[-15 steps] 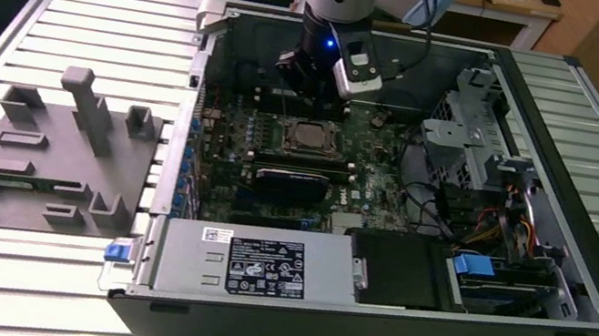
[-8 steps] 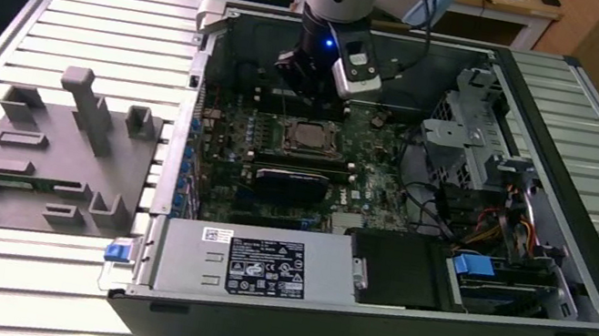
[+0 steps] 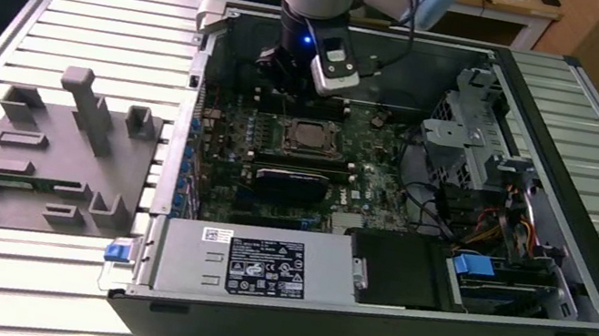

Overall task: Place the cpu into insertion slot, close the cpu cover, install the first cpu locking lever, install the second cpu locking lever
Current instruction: 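Install the first cpu locking lever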

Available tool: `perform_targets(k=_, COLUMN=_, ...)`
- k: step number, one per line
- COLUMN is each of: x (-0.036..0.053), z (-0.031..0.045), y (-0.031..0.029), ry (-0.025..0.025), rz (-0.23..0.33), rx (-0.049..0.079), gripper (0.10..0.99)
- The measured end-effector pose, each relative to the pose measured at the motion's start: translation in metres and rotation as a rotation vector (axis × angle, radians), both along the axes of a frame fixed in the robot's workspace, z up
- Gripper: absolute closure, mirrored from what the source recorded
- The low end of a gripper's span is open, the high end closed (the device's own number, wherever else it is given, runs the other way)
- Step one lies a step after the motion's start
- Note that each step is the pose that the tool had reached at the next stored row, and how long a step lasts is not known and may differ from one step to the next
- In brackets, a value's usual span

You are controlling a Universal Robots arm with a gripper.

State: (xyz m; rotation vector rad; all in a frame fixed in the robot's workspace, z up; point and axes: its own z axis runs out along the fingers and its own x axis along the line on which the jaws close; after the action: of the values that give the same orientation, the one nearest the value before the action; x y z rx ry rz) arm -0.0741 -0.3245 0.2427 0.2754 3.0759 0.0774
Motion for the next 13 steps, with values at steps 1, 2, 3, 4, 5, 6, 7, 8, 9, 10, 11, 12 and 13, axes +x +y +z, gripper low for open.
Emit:
perform_targets(k=1, x=-0.0024, z=0.0000, y=0.0000, ry=-0.0003, rz=0.000, rx=0.000, gripper=0.980)
perform_targets(k=2, x=-0.0047, z=0.0000, y=0.0000, ry=-0.0005, rz=0.000, rx=0.000, gripper=0.980)
perform_targets(k=3, x=-0.0070, z=0.0000, y=0.0000, ry=-0.0008, rz=0.000, rx=0.000, gripper=0.980)
perform_targets(k=4, x=-0.0092, z=0.0000, y=0.0000, ry=-0.0011, rz=0.000, rx=0.000, gripper=0.980)
perform_targets(k=5, x=-0.0114, z=0.0000, y=0.0000, ry=-0.0015, rz=0.000, rx=0.000, gripper=0.980)
perform_targets(k=6, x=-0.0135, z=0.0000, y=0.0000, ry=-0.0018, rz=0.000, rx=0.000, gripper=0.980)
perform_targets(k=7, x=-0.0154, z=0.0000, y=0.0000, ry=-0.0021, rz=0.000, rx=0.000, gripper=0.980)
perform_targets(k=8, x=-0.0174, z=0.0000, y=0.0000, ry=-0.0023, rz=0.000, rx=0.000, gripper=0.980)
perform_targets(k=9, x=-0.0193, z=0.0000, y=0.0000, ry=-0.0026, rz=0.000, rx=0.000, gripper=0.980)
perform_targets(k=10, x=-0.0213, z=0.0000, y=0.0000, ry=-0.0030, rz=0.000, rx=0.001, gripper=0.980)
perform_targets(k=11, x=-0.0234, z=0.0000, y=0.0000, ry=-0.0032, rz=0.000, rx=0.001, gripper=0.980)
perform_targets(k=12, x=-0.0251, z=0.0000, y=0.0000, ry=-0.0034, rz=0.000, rx=0.002, gripper=0.980)
perform_targets(k=13, x=-0.0269, z=0.0000, y=0.0000, ry=-0.0038, rz=0.000, rx=0.005, gripper=0.980)
